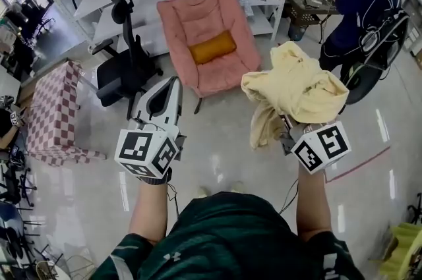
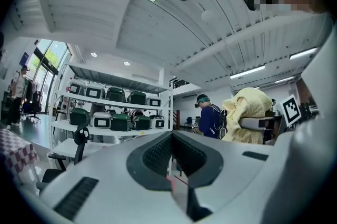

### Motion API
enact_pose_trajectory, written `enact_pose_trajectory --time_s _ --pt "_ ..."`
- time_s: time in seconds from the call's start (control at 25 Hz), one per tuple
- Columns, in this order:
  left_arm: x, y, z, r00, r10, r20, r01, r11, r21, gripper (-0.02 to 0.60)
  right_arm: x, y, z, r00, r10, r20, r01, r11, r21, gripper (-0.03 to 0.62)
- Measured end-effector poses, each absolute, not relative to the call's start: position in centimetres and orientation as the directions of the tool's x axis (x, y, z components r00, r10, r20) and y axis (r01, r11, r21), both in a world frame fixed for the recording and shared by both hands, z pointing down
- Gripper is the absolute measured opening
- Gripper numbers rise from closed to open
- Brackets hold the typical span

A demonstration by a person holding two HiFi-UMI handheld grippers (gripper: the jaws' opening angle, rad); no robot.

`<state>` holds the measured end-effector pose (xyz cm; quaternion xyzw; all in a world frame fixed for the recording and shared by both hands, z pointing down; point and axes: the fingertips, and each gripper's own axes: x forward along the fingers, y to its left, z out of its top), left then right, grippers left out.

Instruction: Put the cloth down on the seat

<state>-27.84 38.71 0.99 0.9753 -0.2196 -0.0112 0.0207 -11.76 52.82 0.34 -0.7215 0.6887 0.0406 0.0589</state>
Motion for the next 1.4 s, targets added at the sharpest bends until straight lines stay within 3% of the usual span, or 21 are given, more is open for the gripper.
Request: enact_pose_trajectory --time_s 0.76,1.4 --pt "-21.5 39.0 3.4 0.906 -0.421 0.042 -0.423 -0.905 0.038 0.006 -5.6 53.3 3.4 0.065 -0.993 -0.102 -0.996 -0.058 -0.066 0.126" --pt "-15.2 25.2 5.7 0.916 -0.397 0.058 -0.4 -0.915 0.053 0.006 -0.4 39.8 5.3 0.081 -0.996 -0.025 -0.995 -0.079 -0.066 0.126"
